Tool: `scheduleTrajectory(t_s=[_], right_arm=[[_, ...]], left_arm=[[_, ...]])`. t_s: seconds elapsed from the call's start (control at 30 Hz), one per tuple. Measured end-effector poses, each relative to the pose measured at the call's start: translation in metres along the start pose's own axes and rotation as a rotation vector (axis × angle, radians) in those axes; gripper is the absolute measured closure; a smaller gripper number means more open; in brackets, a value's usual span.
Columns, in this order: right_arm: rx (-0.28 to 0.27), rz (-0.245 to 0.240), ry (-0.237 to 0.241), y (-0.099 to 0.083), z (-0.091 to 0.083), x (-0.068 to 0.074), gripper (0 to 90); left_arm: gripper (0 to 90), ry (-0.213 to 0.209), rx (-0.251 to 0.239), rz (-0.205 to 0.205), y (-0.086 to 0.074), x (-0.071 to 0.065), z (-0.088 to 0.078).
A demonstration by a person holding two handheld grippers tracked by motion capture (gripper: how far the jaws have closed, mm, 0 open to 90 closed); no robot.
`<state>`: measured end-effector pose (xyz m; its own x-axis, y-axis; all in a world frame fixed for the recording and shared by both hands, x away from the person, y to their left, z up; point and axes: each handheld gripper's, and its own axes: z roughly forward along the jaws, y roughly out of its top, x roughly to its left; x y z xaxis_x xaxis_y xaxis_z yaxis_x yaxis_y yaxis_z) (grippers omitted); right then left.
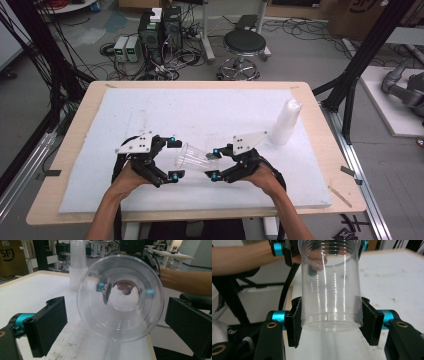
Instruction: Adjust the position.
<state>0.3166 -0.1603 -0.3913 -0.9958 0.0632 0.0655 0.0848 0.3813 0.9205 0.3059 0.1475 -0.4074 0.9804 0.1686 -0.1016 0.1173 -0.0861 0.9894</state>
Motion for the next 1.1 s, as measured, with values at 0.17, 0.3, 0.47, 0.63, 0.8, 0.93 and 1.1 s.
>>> scheduleTrajectory(t_s=[0.17,0.3,0.47,0.63,0.8,0.93,1.1], right_arm=[[-0.058,0.001,0.007,-0.005,0.001,0.0,43.3],[-0.078,-0.006,0.005,-0.006,0.002,0.0,43.3],[-0.085,-0.002,0.014,-0.006,0.002,0.001,43.3],[-0.108,-0.004,0.019,-0.006,0.001,-0.001,43.3],[-0.107,-0.008,0.025,-0.006,0.0,0.0,43.3],[-0.112,-0.017,0.03,-0.006,0.0,0.0,43.3],[-0.114,-0.022,0.042,-0.006,0.001,0.0,43.3]], left_arm=[[4.1,-0.012,-0.025,-0.015,-0.001,-0.001,0.007],[4.1,-0.027,-0.036,-0.026,-0.003,-0.001,0.015],[4.1,-0.038,-0.047,-0.029,-0.002,-0.002,0.025],[5.6,-0.043,-0.058,-0.03,-0.001,-0.002,0.031],[8.9,-0.055,-0.078,-0.034,0.002,0.001,0.03],[12.3,-0.086,-0.089,-0.047,0.003,0.002,0.028],[21.1,-0.107,-0.096,-0.038,0.003,0.003,0.028]])
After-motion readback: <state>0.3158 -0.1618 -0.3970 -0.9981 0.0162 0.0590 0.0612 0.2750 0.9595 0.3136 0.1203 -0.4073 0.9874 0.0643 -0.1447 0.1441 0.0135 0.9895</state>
